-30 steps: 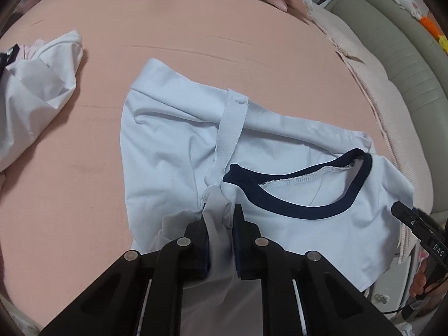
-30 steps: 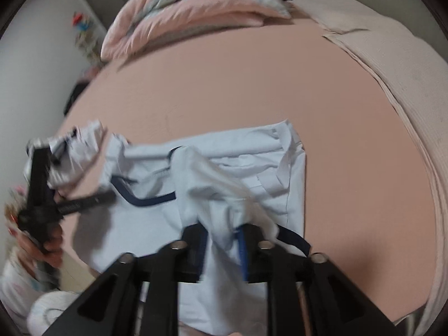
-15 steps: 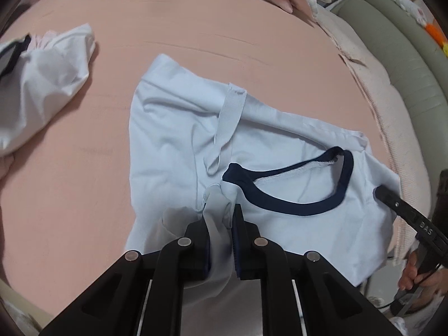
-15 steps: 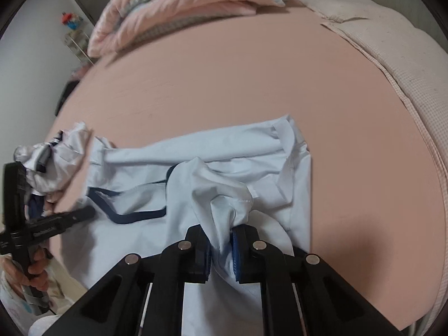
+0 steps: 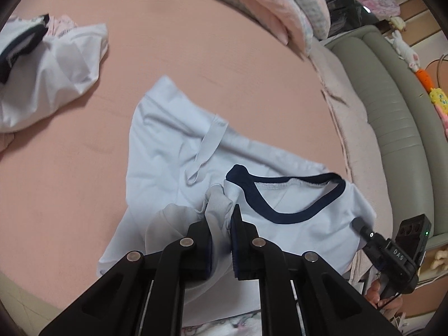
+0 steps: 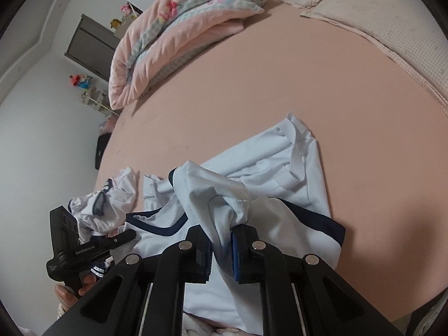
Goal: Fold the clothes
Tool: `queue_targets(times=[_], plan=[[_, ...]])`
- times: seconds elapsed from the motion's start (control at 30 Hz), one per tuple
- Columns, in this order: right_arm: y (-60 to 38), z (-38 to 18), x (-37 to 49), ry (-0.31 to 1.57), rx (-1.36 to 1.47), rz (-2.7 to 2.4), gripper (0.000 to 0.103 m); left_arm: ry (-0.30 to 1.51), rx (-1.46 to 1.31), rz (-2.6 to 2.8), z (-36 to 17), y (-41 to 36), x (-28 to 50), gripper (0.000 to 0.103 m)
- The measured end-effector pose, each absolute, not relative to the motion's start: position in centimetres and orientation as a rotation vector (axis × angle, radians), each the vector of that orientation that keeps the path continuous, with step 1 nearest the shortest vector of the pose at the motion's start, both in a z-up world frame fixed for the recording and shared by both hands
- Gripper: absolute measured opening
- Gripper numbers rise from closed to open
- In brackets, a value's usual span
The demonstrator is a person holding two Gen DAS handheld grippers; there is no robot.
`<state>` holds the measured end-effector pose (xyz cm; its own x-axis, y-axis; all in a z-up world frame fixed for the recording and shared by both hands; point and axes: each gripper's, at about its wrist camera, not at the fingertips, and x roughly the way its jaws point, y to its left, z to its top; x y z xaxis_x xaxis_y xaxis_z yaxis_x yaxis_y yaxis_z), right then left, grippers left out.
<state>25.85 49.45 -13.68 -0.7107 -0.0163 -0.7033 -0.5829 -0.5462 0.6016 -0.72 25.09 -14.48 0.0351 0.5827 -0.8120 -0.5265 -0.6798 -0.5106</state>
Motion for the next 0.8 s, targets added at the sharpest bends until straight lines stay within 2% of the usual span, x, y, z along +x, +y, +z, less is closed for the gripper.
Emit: queue_targets(times=[0.43, 0.8], plan=[[51.3, -12.9, 25.6, 1.238, -0.887, 2.285, 0.008, -0.042, -1.416, 1.744, -12.2, 29.6, -2.6, 0.008], [52.5, -12.4, 22.8, 1.032, -0.996, 2.3, 0.008, 0.079, -1.424, 1.819, -14.0, 30.9, -4.2, 0.008]])
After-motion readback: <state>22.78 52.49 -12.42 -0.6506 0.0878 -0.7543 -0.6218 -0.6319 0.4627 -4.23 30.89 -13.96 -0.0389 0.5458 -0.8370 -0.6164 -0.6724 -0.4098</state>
